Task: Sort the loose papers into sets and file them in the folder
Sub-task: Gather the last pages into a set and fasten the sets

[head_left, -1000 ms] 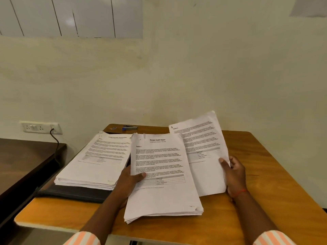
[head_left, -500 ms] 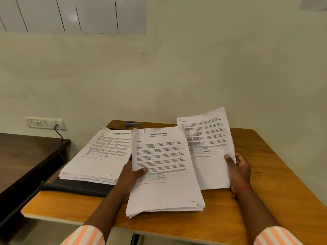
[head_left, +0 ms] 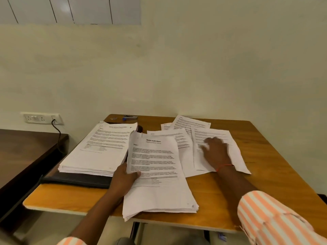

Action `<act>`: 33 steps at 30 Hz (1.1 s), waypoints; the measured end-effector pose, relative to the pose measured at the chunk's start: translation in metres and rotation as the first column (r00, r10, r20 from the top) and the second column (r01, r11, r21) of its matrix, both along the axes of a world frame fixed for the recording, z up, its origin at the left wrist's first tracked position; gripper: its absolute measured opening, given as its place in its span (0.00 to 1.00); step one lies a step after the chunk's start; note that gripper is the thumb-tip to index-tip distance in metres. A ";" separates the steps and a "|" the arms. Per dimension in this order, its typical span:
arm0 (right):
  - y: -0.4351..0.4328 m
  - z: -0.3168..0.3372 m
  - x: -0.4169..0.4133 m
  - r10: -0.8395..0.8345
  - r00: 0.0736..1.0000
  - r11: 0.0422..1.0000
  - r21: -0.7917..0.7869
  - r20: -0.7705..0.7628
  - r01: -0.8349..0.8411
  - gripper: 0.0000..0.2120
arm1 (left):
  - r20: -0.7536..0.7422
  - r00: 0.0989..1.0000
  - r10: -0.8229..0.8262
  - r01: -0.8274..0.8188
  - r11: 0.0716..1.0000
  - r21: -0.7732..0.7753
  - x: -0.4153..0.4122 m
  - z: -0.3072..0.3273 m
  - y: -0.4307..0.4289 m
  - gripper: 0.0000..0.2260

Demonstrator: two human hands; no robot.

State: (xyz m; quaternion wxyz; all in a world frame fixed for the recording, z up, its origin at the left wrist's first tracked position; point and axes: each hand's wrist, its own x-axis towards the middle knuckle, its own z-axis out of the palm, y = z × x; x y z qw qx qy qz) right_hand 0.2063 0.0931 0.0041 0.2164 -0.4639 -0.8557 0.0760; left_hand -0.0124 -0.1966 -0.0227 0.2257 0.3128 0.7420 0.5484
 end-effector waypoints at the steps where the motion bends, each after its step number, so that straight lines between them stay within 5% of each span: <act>1: -0.008 -0.001 -0.014 0.071 0.997 0.996 -0.051 0.012 -0.071 0.22 | -0.010 1.000 0.014 -0.014 1.000 -0.004 0.001 -0.002 -0.002 0.16; 9: 0.006 0.018 -0.084 0.118 0.961 0.971 -0.230 0.251 -0.059 0.41 | -0.049 0.999 0.022 -0.024 0.998 -0.050 0.003 0.000 -0.001 0.18; 15: 0.029 0.021 -0.098 0.051 0.971 0.948 -0.318 0.235 0.027 0.38 | -0.062 0.997 -0.038 0.032 0.996 -0.082 0.000 0.000 0.001 0.17; 17: 0.033 0.017 -0.104 0.022 0.990 0.932 -0.362 0.139 0.030 0.28 | -0.058 0.997 -0.042 0.037 0.996 -0.080 -0.001 -0.001 0.001 0.18; 20: 0.030 0.014 -0.102 -0.022 0.975 0.923 -0.379 -0.220 -0.065 0.06 | -0.039 0.999 -0.034 0.032 0.998 -0.062 -0.002 0.000 0.001 0.18; 23: 0.022 0.005 -0.093 -0.078 0.791 0.901 -0.382 -0.607 -0.204 0.05 | 0.003 0.999 -0.042 0.042 0.999 -0.024 -0.001 0.004 0.001 0.18; 25: 0.021 -0.006 -0.086 -0.112 0.705 0.870 -0.411 -0.700 -0.271 0.07 | 0.034 0.998 -0.057 0.056 0.998 0.012 0.000 0.005 0.000 0.17; 27: 0.020 -0.011 -0.077 -0.067 0.750 0.835 -0.449 -0.658 -0.319 0.07 | 0.048 0.997 -0.060 0.058 0.998 0.039 0.002 0.007 -0.002 0.17; 30: 0.020 -0.006 -0.069 0.174 0.899 0.844 -0.410 -0.401 -0.346 0.07 | 0.058 0.997 -0.053 0.049 0.997 0.056 0.005 0.010 -0.004 0.17; 33: 0.014 0.005 -0.067 0.326 0.924 0.837 -0.395 -0.198 -0.380 0.04 | 0.058 0.998 -0.039 0.037 0.998 0.050 0.009 0.013 -0.001 0.16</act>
